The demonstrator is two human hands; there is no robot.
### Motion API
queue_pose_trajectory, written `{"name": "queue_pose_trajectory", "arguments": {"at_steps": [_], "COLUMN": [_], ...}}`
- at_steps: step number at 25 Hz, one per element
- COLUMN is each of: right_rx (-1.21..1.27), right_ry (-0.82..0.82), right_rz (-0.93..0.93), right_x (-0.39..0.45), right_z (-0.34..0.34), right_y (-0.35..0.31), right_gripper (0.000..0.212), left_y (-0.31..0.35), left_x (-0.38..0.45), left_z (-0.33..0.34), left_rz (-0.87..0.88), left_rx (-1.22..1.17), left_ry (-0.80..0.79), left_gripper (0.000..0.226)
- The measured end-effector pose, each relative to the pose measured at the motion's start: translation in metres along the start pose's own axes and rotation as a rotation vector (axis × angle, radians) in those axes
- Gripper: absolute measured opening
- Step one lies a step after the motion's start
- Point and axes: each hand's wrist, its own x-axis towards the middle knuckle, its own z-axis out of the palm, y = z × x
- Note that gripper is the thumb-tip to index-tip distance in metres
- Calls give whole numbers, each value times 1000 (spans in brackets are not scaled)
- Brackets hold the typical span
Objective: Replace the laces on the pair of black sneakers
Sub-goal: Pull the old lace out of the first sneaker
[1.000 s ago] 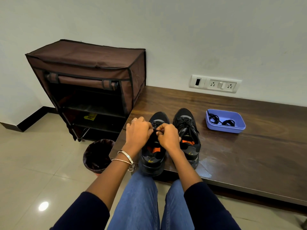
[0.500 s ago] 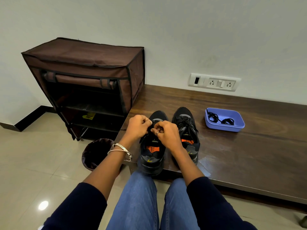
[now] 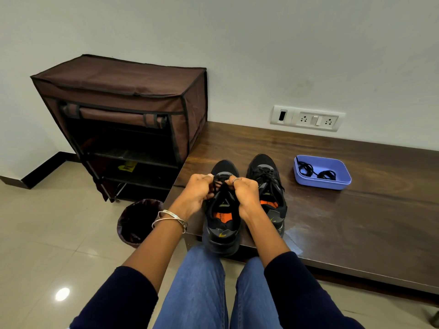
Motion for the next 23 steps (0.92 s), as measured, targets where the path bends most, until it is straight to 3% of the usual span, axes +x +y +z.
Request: {"name": "queue_pose_trajectory", "arguments": {"at_steps": [4,8,10,13,16,18,21,23], "right_rx": [32,169,200,242,232,268,493,398], "right_ry": [40,51,35,-14,-93,-183,-274,-282], "right_rz": [16,105,102,63,32,3,-159,-282], "right_x": [-1,0,-1,-6,-16,-22,-21,-14], "right_z": [1,-3,-4,-3,-7,-11,-17,-20], "right_y": [0,1,2,-2,-21,-39,-66,-74], "right_gripper": [26,25,22,13,17,24,35,45], "left_y": [1,16,22,11,-7,-11,-12,-10], "left_x": [-5,-5,-7,-6,-2,-3,-1,1], "left_z": [8,-12,-21,-23,-22,-20,-20,-23], "left_rz": [-83,-128,-44,174,205,202,234,234], "left_rx": [-236,-513,-326,198,703,800,718,688], "left_ry": [95,42,64,40,-16,66,39,13], "left_gripper": [25,22,21,17,15,14,18,20]}}
